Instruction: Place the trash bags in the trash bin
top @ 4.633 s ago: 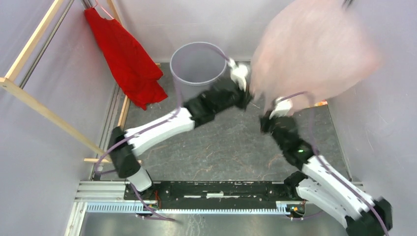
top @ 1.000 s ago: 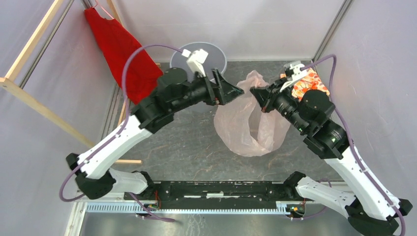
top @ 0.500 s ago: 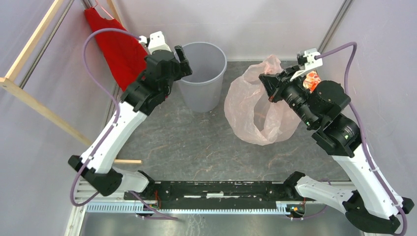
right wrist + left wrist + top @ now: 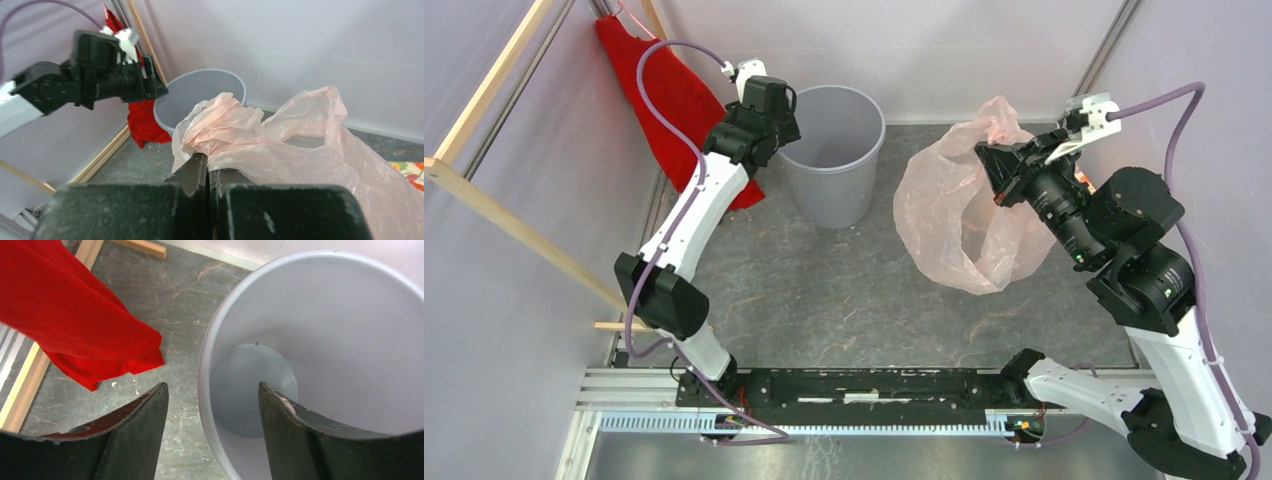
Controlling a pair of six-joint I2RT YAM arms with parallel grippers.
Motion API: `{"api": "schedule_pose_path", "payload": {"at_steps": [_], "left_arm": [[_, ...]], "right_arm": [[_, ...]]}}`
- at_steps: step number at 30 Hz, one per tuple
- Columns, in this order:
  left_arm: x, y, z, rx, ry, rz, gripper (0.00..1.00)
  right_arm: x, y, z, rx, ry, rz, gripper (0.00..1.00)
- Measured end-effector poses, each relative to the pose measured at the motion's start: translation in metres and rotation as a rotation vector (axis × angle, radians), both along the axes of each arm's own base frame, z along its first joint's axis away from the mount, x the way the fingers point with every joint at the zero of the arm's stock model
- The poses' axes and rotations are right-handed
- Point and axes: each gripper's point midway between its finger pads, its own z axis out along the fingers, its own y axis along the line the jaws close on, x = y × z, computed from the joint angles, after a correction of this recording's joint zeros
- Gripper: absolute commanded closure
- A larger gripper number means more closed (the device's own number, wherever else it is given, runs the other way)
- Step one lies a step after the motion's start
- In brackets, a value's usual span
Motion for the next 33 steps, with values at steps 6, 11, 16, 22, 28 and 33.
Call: {"api": "schedule_pose_path", "payload": {"at_steps": [6,11,16,22,28,33], "left_arm": [[0.02,0.003,-0.033,0.008,0.092,-0.01,0.46],[0.022,-0.004,-0.049,0.014,0.148,-0.048,0.67],[0.021,-0.008,-0.05,0.004,0.165,-0.075,0.93],[0.015,-0.023,-0.05,-0.013,0.187,-0.156,0.98],[0.003,-0.045,-0.05,-0.008,0.206,-0.232,0.98],[-0.033,-0.078,-0.047,-0.013,0.217,-0.34,0.98]], "right_arm": [[-0.007,-0.006,0.031,0.027,-0.06,-0.001,1.0],[-0.01,-0.009,0.058,0.054,-0.115,0.001,1.0],[-0.009,-0.004,0.08,0.088,-0.175,0.018,1.0],[-0.002,0.014,0.1,0.126,-0.241,0.07,1.0],[0.007,0.04,0.124,0.182,-0.319,0.146,1.0],[0.013,0.064,0.141,0.238,-0.371,0.225,1.0]]}}
